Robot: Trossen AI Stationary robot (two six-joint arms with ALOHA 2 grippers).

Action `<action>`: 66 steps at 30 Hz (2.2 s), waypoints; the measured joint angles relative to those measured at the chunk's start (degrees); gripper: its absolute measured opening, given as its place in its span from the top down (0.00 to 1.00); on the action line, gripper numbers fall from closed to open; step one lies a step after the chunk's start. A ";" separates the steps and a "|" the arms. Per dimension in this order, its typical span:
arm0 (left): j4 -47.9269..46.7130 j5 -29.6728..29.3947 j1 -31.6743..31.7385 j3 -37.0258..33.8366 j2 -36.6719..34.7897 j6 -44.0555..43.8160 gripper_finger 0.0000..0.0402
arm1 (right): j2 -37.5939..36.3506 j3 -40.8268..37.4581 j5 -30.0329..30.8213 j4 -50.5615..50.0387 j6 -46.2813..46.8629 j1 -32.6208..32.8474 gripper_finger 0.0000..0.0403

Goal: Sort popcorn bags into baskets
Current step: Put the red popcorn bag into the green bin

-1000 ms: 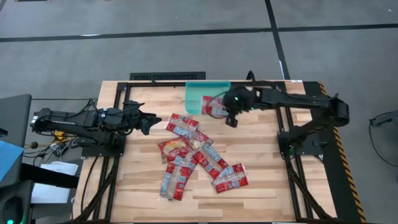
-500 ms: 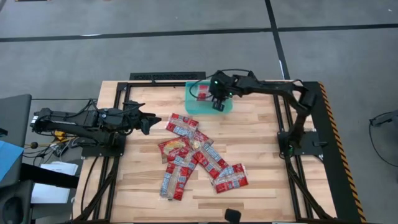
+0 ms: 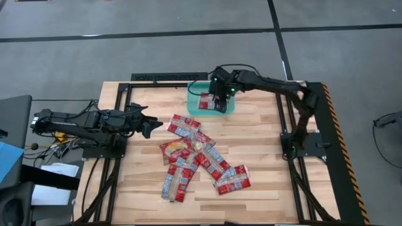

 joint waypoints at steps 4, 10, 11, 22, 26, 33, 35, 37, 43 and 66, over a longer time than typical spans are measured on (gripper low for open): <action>-0.82 0.04 0.00 0.00 0.00 0.74 0.35 | -5.65 0.01 -8.61 -6.57 8.09 4.93 0.43; -0.81 0.34 0.02 0.00 -0.02 1.60 0.35 | -12.39 -5.52 -6.42 -9.44 23.42 17.90 0.46; -0.76 1.04 0.02 0.00 -0.02 1.92 0.35 | -13.28 -7.30 -5.19 -9.76 25.36 20.45 0.45; -0.85 6.58 0.00 0.00 -0.02 6.74 0.35 | -16.84 -25.19 -1.70 -0.13 39.63 44.27 0.32; -1.02 6.70 0.00 0.00 -0.02 8.29 0.35 | -14.61 -28.00 3.86 9.95 37.57 49.27 0.30; -1.38 6.70 0.00 0.00 -0.02 8.40 0.35 | -7.86 -27.82 7.89 11.97 34.86 52.20 0.29; -1.71 6.70 0.00 0.00 -0.02 8.37 0.35 | -5.86 -27.75 7.79 11.84 34.82 51.93 0.29; -2.12 6.68 0.00 0.00 -0.02 8.37 0.35 | -3.74 -27.53 7.76 11.24 34.90 51.06 0.29; -2.47 6.60 0.00 0.00 -0.02 8.28 0.35 | 0.00 -27.68 7.12 10.16 34.97 49.81 0.29; -2.54 5.89 0.00 0.00 -0.02 8.55 0.35 | -0.50 -27.55 2.76 9.21 33.68 49.23 0.98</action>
